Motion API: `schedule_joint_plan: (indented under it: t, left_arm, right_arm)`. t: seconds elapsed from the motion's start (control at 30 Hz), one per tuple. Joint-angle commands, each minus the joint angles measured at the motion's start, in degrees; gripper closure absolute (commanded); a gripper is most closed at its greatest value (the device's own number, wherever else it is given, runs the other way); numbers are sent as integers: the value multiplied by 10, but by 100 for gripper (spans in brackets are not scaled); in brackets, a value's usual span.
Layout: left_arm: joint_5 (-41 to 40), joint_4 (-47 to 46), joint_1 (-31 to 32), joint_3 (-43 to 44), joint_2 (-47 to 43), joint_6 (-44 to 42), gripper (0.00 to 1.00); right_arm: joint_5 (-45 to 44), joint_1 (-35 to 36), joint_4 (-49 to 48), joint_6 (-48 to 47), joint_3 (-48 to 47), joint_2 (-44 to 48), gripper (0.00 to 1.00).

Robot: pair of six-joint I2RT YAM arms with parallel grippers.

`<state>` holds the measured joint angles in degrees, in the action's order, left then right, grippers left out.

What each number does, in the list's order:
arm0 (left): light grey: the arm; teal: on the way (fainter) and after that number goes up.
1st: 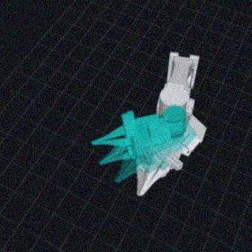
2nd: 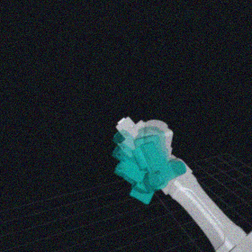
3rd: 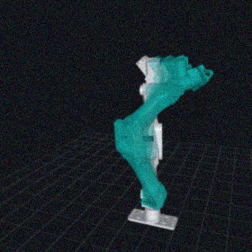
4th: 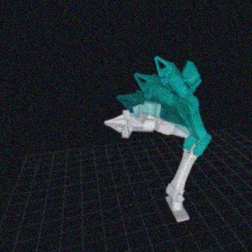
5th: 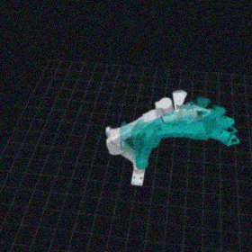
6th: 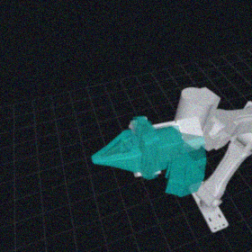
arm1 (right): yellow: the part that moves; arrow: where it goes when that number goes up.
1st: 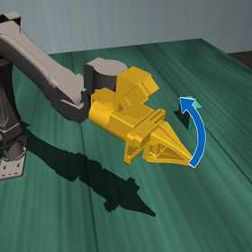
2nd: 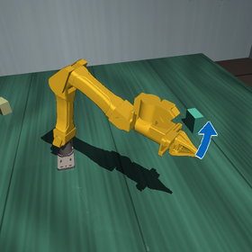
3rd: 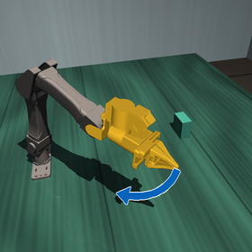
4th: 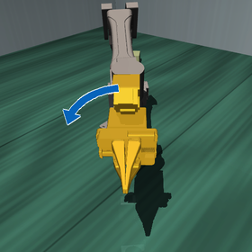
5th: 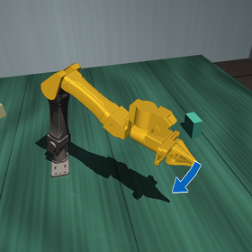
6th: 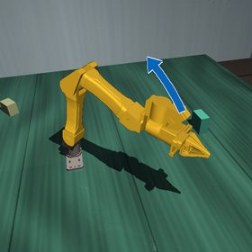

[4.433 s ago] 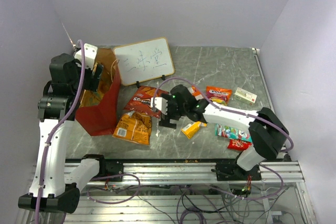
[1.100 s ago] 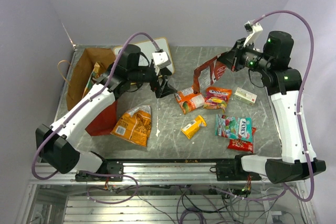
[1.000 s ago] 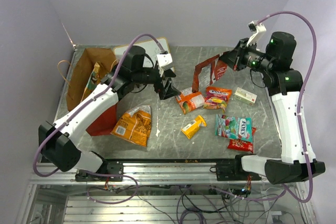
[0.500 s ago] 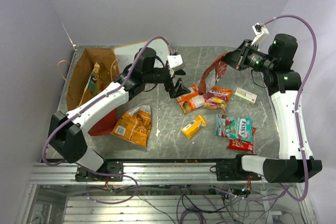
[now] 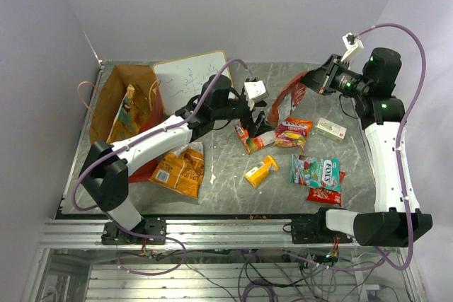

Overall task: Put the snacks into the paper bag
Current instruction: Adjust the snack.

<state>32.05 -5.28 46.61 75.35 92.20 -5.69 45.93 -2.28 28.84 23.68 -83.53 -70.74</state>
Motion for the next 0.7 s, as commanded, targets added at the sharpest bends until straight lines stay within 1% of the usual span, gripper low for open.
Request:
schedule_joint_plan:
  t: [0.0,0.13,0.3,0.47,0.57,0.67]
  left_arm:
    - [-20,-55,7,9,19,43,1]
    - [-18,-53,12,22,29,53,1]
    - [-15,-32,13,46,31,51,10]
    - [6,-31,13,49,28,50,18]
    - [15,-28,13,53,30,48,27]
    - [15,-21,13,59,33,47,42]
  right_arm:
    - [19,-8,-37,21,11,20,100]
    - [23,-10,-43,23,20,21,100]
    - [29,-13,-57,29,36,27,100]
    - [33,-16,-68,35,50,31,100]
    - [35,-18,-72,36,56,33,100]
    - [35,-21,-73,35,59,35,100]
